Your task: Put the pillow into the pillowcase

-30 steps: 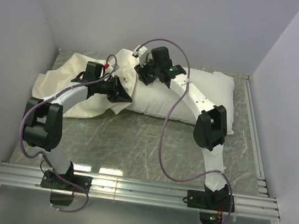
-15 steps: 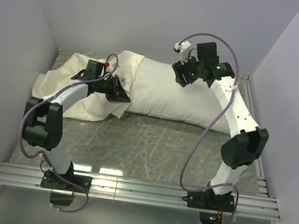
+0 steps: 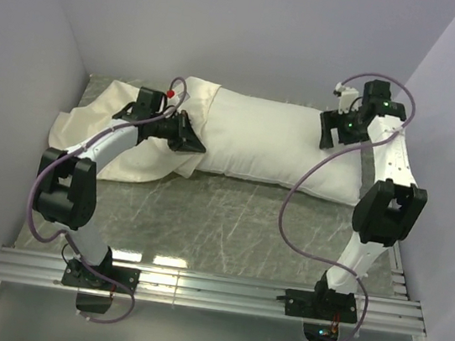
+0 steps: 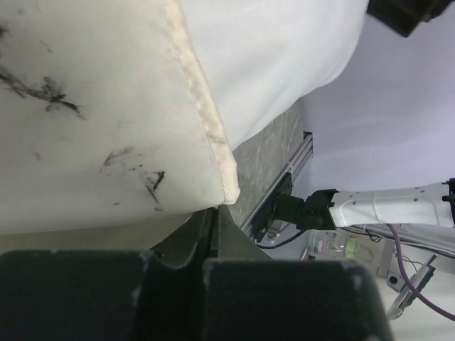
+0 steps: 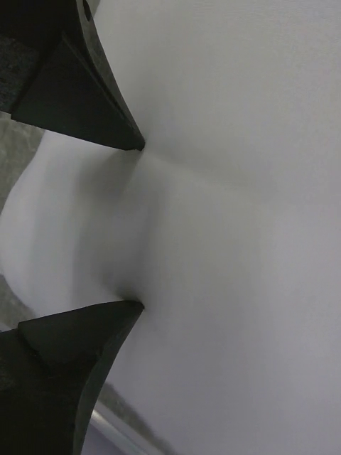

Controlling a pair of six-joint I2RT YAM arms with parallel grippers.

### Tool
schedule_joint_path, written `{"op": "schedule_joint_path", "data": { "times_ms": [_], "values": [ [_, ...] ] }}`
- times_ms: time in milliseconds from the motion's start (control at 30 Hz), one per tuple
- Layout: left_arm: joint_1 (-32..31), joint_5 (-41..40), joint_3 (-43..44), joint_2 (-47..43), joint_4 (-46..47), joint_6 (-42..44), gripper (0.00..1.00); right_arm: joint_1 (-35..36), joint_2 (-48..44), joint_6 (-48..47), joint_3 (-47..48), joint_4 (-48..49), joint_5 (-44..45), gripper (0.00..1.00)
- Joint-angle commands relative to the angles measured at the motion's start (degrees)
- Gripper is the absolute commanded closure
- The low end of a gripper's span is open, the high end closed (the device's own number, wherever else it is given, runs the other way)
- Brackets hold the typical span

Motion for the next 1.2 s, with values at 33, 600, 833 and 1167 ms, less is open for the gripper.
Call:
{"op": "schedule_joint_path", "data": {
  "times_ms": [33, 600, 833, 1167],
  "values": [
    [-2.44, 3.59, -1.83, -0.18, 9.15, -5.37, 1.0, 8.02, 3.41, -0.19, -4.2, -4.49, -4.65, 0.09],
    [-1.31, -7.72, 12.27, -4.56, -11.95, 15.39, 0.55, 14.97, 3.16, -2.38, -9.57, 3.23, -1.58, 0.11],
    [0.01, -35.85, 51.83, 7.52, -28.78, 28.45, 0.19, 14.88, 1.4, -5.02, -10.62, 6.05, 1.94, 0.11],
    [-0.51, -42.73, 57.66, 24.23, -19.48, 28.46, 0.25, 15.41, -2.73, -6.69, -12.9, 9.39, 4.4, 0.12]
  ]
}}
